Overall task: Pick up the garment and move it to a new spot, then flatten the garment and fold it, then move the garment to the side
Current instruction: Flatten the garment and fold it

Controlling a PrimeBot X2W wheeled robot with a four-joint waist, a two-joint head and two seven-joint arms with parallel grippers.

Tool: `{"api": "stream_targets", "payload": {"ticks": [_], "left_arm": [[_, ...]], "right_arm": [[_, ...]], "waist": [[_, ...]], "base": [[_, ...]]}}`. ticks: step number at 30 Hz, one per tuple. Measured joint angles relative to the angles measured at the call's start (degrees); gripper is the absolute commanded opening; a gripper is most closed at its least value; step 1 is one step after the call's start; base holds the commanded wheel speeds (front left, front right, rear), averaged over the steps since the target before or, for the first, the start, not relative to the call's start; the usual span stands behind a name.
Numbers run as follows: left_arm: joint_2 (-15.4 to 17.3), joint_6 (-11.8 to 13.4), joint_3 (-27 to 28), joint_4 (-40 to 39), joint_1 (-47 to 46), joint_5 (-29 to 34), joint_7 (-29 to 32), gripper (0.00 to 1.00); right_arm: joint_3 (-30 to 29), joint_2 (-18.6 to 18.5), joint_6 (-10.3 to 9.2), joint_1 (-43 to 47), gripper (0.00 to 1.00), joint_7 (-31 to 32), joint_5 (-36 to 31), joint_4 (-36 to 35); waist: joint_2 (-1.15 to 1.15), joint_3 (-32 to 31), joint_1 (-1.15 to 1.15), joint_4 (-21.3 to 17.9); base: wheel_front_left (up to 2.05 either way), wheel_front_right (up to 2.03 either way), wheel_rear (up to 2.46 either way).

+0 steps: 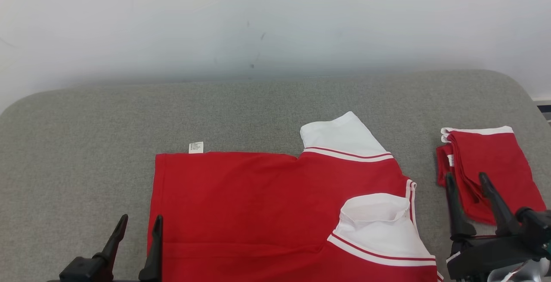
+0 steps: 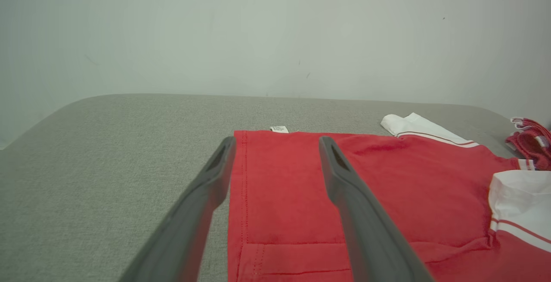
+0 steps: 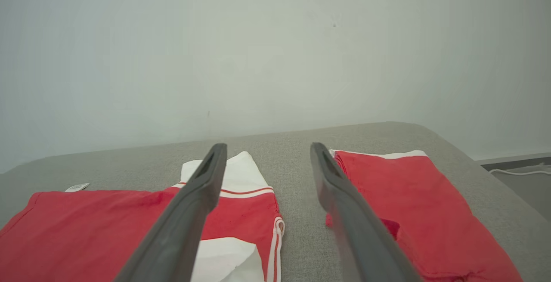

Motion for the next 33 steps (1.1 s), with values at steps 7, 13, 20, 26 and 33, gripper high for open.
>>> {"api": "stream_targets", "payload": {"ticks": [7, 13, 20, 26, 33], "left_arm": [[-0.07, 0.16, -0.02, 0.24, 0.19, -0.02, -0.05, 1.0], [-0.33, 0.16, -0.53, 0.2, 0.26, -0.03, 0.04, 1.0], [-0.33, -2.34, -0.57, 4.02, -7.32, -1.87, 4.98, 1.0], [1.11, -4.49, -0.03, 11.23, -21.14, -3.2, 11.77, 1.0], [3.09, -4.75, 2.76, 21.78, -30.12, -4.28, 18.83, 1.0]], "right_arm": [[-0.12, 0.23, 0.01, -0.09, 1.0, -3.18, -0.12, 1.4], [0.43, 0.24, 0.36, 0.01, 1.0, -4.15, -0.57, 2.12], [-0.32, -0.86, 0.66, 0.35, 1.0, -4.89, -1.15, 0.68], [0.38, -2.15, 1.45, -0.31, 1.0, -4.93, -2.29, -2.12], [2.34, -2.82, 2.09, -3.46, 1.0, -4.72, -4.54, -5.31]], "waist": [[0.0, -0.23, 0.0, -0.17], [0.0, -0.05, 0.0, -0.28], [0.0, 1.92, 0.0, 0.49], [0.0, 4.76, 0.0, 0.75], [0.0, 8.96, 0.01, -0.58]], "base": [[0.0, 0.0, 0.0], [0.0, 0.0, 0.0], [0.0, 0.0, 0.0], [0.0, 0.0, 0.0], [0.0, 0.0, 0.0]]}}
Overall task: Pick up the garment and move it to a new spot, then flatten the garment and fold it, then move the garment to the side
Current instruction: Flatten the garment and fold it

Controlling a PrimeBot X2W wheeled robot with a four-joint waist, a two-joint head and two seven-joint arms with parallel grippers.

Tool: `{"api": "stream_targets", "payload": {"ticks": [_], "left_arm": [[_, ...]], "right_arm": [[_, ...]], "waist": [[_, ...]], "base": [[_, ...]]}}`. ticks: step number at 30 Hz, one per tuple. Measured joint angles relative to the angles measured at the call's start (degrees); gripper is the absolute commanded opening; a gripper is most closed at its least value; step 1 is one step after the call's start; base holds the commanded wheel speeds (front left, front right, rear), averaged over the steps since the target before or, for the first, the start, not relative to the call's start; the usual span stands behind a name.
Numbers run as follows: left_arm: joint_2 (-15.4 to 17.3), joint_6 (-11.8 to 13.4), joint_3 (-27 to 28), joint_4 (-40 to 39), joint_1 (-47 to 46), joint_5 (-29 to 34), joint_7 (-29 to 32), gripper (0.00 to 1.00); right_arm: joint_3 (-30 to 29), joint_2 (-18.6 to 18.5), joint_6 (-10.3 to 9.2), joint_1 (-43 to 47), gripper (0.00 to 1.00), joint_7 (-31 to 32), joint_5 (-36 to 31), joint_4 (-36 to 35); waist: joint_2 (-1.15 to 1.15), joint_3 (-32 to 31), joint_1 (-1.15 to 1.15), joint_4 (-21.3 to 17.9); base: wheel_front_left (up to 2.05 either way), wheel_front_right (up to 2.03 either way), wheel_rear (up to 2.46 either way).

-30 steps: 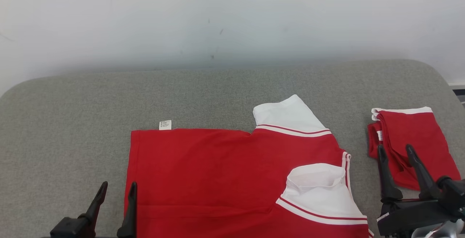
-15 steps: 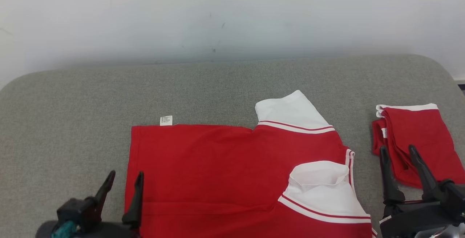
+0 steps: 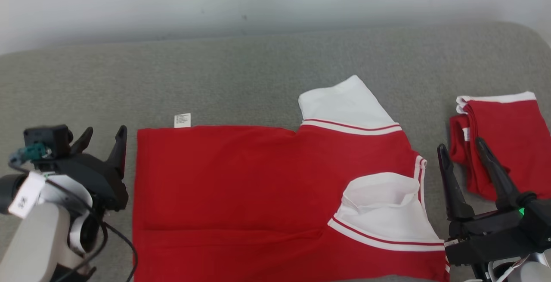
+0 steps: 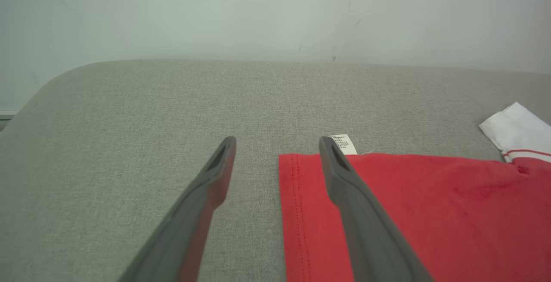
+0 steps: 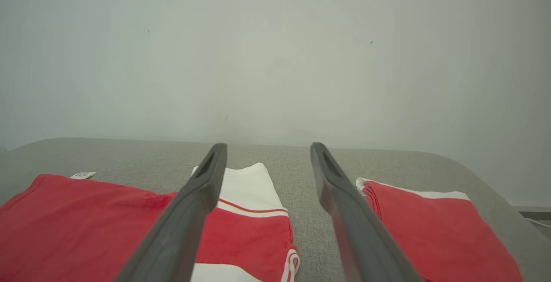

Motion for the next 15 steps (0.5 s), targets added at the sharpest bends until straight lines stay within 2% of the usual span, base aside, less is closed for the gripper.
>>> {"api": "stream_targets", "payload": {"ticks": [7, 12, 15], "left_arm": [[-0.76, -1.11, -0.35, 6.24, -5.56, -0.79, 3.72, 1.0], [-1.56, -1.09, -0.67, 9.39, -8.26, -0.81, 4.92, 1.0], [-2.16, -0.13, -0.71, 12.0, -10.07, -0.79, 5.67, 1.0]], "right_arm": [[-0.42, -1.4, 0.01, -1.1, 1.0, 0.21, -0.59, -2.54], [-1.31, -1.97, -0.01, -1.52, 1.0, 0.22, -0.77, -3.15], [-1.74, -2.05, -0.08, -1.56, 1.0, 0.22, -0.86, -3.28]], "waist": [[0.0, 3.92, 0.0, -2.79], [0.0, 6.13, 0.0, -4.15], [0.0, 7.61, 0.0, -4.83]], "base": [[0.0, 0.0, 0.0], [0.0, 0.0, 0.0], [0.0, 0.0, 0.0]]}}
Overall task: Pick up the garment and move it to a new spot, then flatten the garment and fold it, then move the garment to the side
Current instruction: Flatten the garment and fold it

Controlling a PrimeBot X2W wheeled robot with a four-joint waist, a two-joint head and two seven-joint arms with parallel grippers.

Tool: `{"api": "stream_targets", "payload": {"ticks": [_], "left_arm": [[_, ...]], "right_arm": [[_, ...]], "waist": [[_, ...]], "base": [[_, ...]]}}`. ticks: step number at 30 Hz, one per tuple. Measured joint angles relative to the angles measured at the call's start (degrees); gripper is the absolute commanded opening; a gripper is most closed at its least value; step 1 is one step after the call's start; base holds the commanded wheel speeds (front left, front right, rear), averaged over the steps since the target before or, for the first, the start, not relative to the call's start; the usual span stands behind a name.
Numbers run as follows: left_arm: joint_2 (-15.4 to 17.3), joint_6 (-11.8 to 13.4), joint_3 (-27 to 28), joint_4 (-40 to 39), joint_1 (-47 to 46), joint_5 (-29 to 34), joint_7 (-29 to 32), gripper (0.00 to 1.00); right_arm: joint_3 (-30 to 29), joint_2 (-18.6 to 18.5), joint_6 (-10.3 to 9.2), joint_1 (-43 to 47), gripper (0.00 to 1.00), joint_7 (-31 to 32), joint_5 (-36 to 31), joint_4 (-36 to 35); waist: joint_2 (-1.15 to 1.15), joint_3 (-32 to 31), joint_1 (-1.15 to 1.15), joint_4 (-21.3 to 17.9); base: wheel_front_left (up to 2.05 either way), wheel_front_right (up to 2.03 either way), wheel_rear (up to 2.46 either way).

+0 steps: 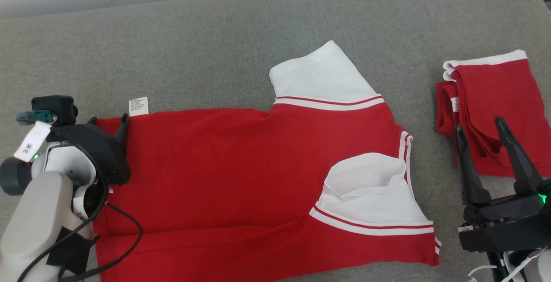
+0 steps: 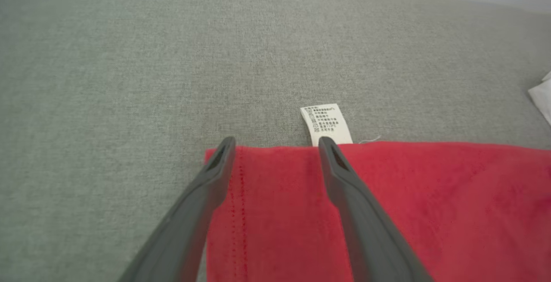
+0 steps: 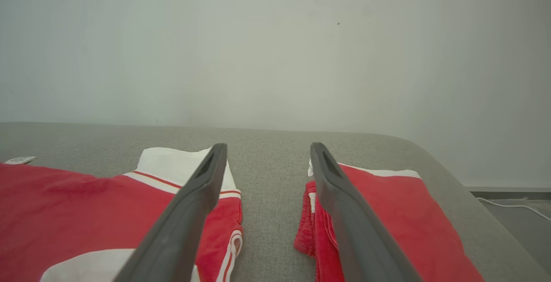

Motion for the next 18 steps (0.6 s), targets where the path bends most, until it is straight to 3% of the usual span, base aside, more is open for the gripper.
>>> {"api": "stream_targets", "payload": {"ticks": [12, 18], "left_arm": [[-0.26, 2.52, 1.53, 6.11, -3.35, 0.07, -0.34, 1.0], [-0.78, 2.0, 1.9, 7.94, -3.41, -1.31, -0.34, 1.0]], "right_arm": [[-0.14, -0.18, -0.42, -0.88, 1.0, 0.23, -0.04, 0.18], [0.63, -0.18, -0.41, -0.88, 1.0, 0.47, -0.2, 0.02]], "waist": [[0.0, 1.7, -0.01, 1.24], [0.0, 1.52, -0.02, 1.42]], "base": [[0.0, 0.0, 0.0], [0.0, 0.0, 0.0]]}}
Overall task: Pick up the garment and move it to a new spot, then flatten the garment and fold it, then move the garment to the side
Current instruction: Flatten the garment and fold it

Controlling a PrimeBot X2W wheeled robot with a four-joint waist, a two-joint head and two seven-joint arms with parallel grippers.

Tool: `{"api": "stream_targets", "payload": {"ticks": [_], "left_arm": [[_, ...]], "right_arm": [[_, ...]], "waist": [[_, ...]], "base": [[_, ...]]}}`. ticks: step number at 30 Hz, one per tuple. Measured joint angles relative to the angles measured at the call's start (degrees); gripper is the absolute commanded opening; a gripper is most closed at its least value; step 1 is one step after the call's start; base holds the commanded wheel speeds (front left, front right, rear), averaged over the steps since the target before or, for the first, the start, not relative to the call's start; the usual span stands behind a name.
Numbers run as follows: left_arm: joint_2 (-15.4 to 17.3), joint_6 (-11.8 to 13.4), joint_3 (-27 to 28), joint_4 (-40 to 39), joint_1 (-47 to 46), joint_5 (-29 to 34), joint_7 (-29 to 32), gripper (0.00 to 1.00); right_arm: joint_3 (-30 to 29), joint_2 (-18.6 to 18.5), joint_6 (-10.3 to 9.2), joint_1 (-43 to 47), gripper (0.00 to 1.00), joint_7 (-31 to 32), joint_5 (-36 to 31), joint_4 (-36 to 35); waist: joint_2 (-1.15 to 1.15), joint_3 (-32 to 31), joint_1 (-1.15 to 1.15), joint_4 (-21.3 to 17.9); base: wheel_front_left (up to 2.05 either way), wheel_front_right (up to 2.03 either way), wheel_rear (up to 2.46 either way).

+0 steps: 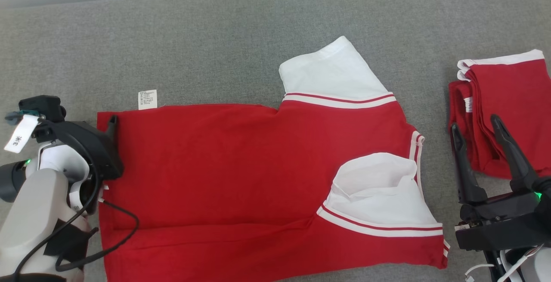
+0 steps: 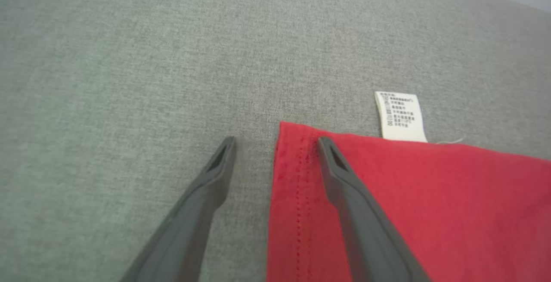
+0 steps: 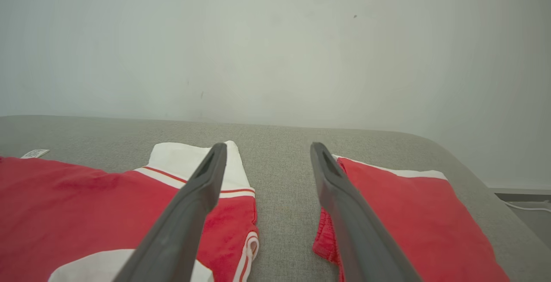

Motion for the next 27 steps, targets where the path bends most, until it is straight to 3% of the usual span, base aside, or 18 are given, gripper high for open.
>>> {"api": "stream_targets", "payload": {"ticks": [4, 6, 10, 11, 12, 15, 19, 21, 27], "left_arm": [[-0.48, 0.0, 0.01, 1.3, -1.18, -0.23, -0.02, 0.71], [-0.8, -0.02, -0.16, 1.8, -1.92, -0.23, -0.22, 0.67], [-1.12, -0.08, -0.49, 2.8, -2.24, -0.22, -0.64, 0.4], [-1.12, -0.08, -0.55, 3.0, -2.24, -0.22, -0.64, 0.27], [-1.13, -0.08, -0.59, 3.16, -2.24, -0.2, -0.89, 0.0], [-1.47, -0.55, -0.71, 3.32, -2.31, -0.2, -1.2, 0.0], [-1.98, -1.09, -0.38, 3.65, -3.07, -0.47, -2.24, 0.0], [-1.81, -1.57, -0.04, 3.64, -3.13, -0.66, -2.76, 0.0], [-1.87, -2.1, 0.27, 3.63, -4.14, -1.14, -3.48, 0.0]], "right_arm": [[0.22, -0.03, 0.05, -0.08, 1.0, 0.36, -0.11, 0.07], [0.16, -0.09, 0.04, -0.07, 1.0, 0.4, -0.11, 0.07], [0.15, -0.12, 0.05, -0.06, 1.0, 0.45, -0.11, 0.07], [0.18, -0.12, 0.05, -0.06, 1.0, 0.46, -0.12, 0.07], [0.23, -0.16, 0.05, -0.06, 1.0, 0.47, -0.22, 0.05], [0.41, -0.88, 0.07, -0.09, 1.0, 1.03, -0.79, -0.35], [1.74, -2.14, 1.47, -3.63, 1.0, 4.39, -1.2, 0.65], [3.55, -2.91, 3.21, -10.9, 1.0, 8.54, -1.1, 1.79], [5.57, -3.96, 5.9, -26.75, 1.0, 17.71, 0.3, 9.18]], "waist": [[0.0, 0.15, 0.0, -0.4], [0.0, 0.13, 0.0, -0.5], [0.0, 0.06, 0.0, -0.63], [0.0, 0.06, 0.0, -0.63], [0.0, 0.07, 0.0, -0.62], [0.0, 0.22, 0.0, -0.43], [0.0, 0.55, 0.0, 0.21], [0.0, 0.88, 0.0, 0.39], [0.0, 1.97, 0.0, 0.47]], "base": [[0.0, 0.0, 0.0], [0.0, 0.0, 0.0], [0.0, 0.0, 0.0], [0.0, 0.0, 0.0], [0.0, 0.0, 0.0], [0.0, 0.0, 0.0], [0.0, 0.0, 0.0], [0.0, 0.0, 0.0], [0.0, 0.0, 0.0]]}}
